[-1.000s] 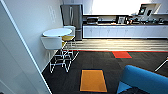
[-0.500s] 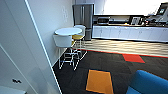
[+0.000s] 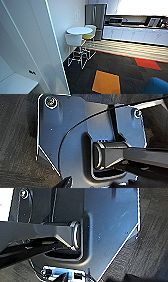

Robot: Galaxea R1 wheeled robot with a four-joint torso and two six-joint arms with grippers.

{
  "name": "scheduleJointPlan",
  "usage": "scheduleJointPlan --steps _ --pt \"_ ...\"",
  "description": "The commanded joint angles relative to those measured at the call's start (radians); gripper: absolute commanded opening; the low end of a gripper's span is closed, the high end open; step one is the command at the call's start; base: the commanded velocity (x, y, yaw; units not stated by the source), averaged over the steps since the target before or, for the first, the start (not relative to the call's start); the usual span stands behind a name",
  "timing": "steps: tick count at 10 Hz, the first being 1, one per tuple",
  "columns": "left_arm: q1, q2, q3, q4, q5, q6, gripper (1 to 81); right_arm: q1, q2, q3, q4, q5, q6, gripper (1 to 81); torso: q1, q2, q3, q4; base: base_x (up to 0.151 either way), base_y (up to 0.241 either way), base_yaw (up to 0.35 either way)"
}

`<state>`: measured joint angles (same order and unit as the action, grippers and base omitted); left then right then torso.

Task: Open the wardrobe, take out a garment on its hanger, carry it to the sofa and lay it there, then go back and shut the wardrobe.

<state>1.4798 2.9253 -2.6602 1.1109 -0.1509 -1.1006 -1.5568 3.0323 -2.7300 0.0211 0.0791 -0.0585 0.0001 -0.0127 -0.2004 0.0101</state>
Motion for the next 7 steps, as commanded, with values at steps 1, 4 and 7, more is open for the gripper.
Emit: scheduleJointPlan --steps 1,4,7 --pt "-0.022 -0.009 -0.003 0.001 0.039 0.002 81.1 0.020 -0.004 -0.002 -0.001 -0.061 0.002 81.1 0.000 0.000 0.000 0.000 0.000 0.000 0.298" --pt "-0.022 -0.004 -0.003 0.003 0.053 0.004 81.1 0.017 -0.005 -0.002 -0.001 -0.059 0.003 81.1 0.000 0.000 0.000 0.000 0.000 0.000 0.299" --pt "-0.022 0.000 -0.003 0.006 0.054 0.004 81.1 0.017 -0.004 -0.002 -0.001 -0.061 0.003 81.1 0.000 0.000 0.000 0.000 0.000 0.000 0.299"
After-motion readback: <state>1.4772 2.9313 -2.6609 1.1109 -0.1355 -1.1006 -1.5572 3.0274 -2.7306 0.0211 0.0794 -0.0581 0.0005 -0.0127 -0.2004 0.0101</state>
